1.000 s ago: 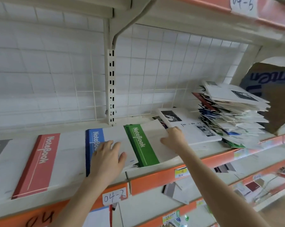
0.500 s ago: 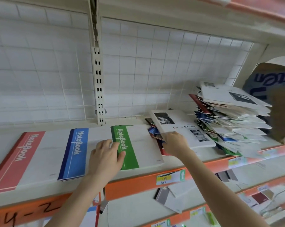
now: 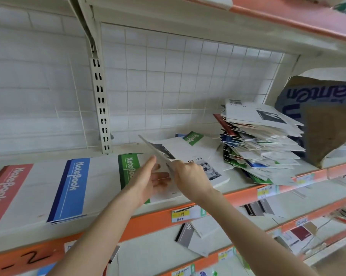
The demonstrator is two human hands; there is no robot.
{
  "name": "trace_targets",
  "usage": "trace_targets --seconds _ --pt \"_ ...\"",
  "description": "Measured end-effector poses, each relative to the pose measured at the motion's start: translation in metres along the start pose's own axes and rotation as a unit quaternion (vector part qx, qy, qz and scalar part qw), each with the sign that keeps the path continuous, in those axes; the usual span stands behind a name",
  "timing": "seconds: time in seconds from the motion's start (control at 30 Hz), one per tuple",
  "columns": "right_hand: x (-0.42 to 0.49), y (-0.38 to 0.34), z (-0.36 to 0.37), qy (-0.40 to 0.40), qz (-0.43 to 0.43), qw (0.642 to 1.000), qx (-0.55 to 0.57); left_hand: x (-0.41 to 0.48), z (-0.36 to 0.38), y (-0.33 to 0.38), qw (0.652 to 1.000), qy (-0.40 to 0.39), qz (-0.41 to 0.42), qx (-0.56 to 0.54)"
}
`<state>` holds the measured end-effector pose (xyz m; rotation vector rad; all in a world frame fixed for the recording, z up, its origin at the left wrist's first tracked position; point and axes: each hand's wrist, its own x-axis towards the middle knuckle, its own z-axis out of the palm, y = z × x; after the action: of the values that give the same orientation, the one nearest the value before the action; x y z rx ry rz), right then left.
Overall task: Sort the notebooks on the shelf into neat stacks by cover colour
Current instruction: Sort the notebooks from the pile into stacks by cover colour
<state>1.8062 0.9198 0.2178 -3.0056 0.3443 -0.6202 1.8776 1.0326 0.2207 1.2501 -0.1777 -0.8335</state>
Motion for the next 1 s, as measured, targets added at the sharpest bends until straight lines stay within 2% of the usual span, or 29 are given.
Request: trace_targets --seconds 0.07,0.13,0.2,0.3,0.4,0.47,0.5,0.53,0.6,0.63,0.67,0.73,0.83,0.97,1.0 --pt "-0.011 -0.007 0.001 0.009 -0.043 0.997 0.071 0.001 0.003 0.003 0.996 -0.019 -0.053 -0.076" --pt "-0.021 -0.013 -0.001 0.012 -0.09 0.987 0.131 0.001 0.003 0.0 0.993 0.013 -0.06 -0.099" --pt "-0.025 -0.014 -0.01 0.004 -0.084 0.977 0.196 0.001 0.001 -0.004 0.992 0.037 -0.057 -0.107" --pt "-0.019 0.005 -0.014 -0.044 0.009 0.971 0.233 -0.002 -0.005 -0.003 0.992 0.091 -0.007 -0.088" --pt "-0.008 0.034 -0.006 -0.081 0.144 0.967 0.192 -0.008 -0.009 0.008 0.989 0.118 0.059 -0.061" --pt "-0.003 0.043 -0.004 -0.089 0.222 0.945 0.225 -0.013 -0.015 0.013 0.989 0.114 0.09 -0.038" --pt "-0.001 0.046 -0.004 -0.091 0.259 0.918 0.287 -0.016 -0.018 0.016 0.988 0.113 0.101 -0.027" --pt "0.0 0.046 -0.005 -0.094 0.294 0.871 0.382 -0.019 -0.022 0.018 0.987 0.111 0.111 -0.018" --pt "0.001 0.04 -0.009 -0.105 0.338 0.745 0.565 -0.021 -0.028 0.024 0.985 0.108 0.134 -0.011" --pt "0.002 0.038 -0.01 -0.096 0.341 0.701 0.618 -0.022 -0.029 0.027 0.984 0.105 0.143 -0.012" --pt "0.003 0.037 -0.009 -0.081 0.337 0.688 0.638 -0.024 -0.031 0.029 0.984 0.102 0.146 -0.011" --pt "0.01 0.032 -0.007 -0.046 0.325 0.704 0.63 -0.025 -0.034 0.028 0.988 0.085 0.125 -0.003" --pt "0.021 0.028 -0.001 -0.016 0.318 0.748 0.583 -0.024 -0.043 0.02 0.995 0.07 0.075 0.008" --pt "0.035 0.033 0.009 -0.093 0.302 0.839 0.443 -0.025 -0.058 0.015 0.989 0.114 0.083 0.049" --pt "0.039 0.037 0.012 -0.091 0.295 0.859 0.409 -0.025 -0.063 0.015 0.987 0.119 0.09 0.06"
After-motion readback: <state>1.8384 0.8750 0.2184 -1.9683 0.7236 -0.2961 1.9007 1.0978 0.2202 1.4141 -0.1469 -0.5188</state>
